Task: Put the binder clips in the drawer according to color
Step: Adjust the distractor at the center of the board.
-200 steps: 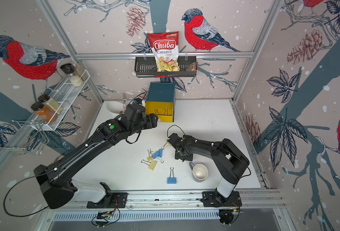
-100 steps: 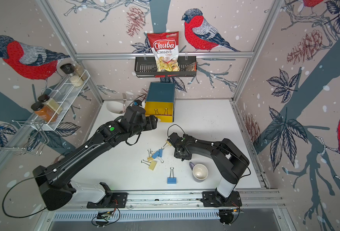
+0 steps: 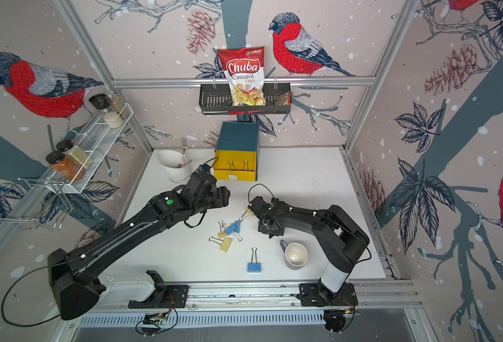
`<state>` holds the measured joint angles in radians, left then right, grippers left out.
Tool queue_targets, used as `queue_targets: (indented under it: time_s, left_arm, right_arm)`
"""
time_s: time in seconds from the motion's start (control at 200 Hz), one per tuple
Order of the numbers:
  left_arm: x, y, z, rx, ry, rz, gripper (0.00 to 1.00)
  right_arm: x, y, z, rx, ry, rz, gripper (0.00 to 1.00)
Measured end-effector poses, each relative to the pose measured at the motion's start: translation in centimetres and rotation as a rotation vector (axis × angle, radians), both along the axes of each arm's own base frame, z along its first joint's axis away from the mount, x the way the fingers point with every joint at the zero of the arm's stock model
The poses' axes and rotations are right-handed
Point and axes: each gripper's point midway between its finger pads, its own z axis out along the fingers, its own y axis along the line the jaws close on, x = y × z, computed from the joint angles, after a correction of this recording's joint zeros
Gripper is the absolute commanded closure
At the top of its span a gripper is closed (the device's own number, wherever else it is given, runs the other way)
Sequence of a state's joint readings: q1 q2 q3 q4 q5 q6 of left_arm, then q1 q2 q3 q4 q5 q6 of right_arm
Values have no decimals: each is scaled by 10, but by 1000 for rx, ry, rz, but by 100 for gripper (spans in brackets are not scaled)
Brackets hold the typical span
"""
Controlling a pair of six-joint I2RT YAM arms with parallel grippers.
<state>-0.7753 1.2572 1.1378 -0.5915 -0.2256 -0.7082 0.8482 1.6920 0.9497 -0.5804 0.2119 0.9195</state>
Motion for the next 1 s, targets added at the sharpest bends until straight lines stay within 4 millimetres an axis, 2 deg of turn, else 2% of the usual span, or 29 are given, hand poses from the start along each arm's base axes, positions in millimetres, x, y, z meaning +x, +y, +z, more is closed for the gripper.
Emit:
queue_targets:
  time_s: [0.045,0.295,0.405,0.505,0.645,0.84,0.995]
  left_arm:
    - [-5,2,-7,-4,13,-4,28]
    - [-24,6,-45,-11,77,-12,29]
    - [-33,7,-62,-7,103,-24,29]
    - [-43,7,-76,-12,131,-29,29]
    - [-52,7,-91,-30,162,-33,29]
    - [-63,3,-99,-45,176,-46,29]
    - [-67,2,-101,-63,183,-41,30]
  right_arm:
    - [0,-2,1,-9,-1,-1,74]
    - [3,-5,8,-35,-16,0,75]
    - [6,-6,19,-36,-39,-2,75]
    - [12,-5,39,-26,-79,-6,75]
    - [26,-3,82,-2,-167,-19,76]
    - [53,0,173,52,-330,-33,75]
    - [79,24,238,118,-440,2,75]
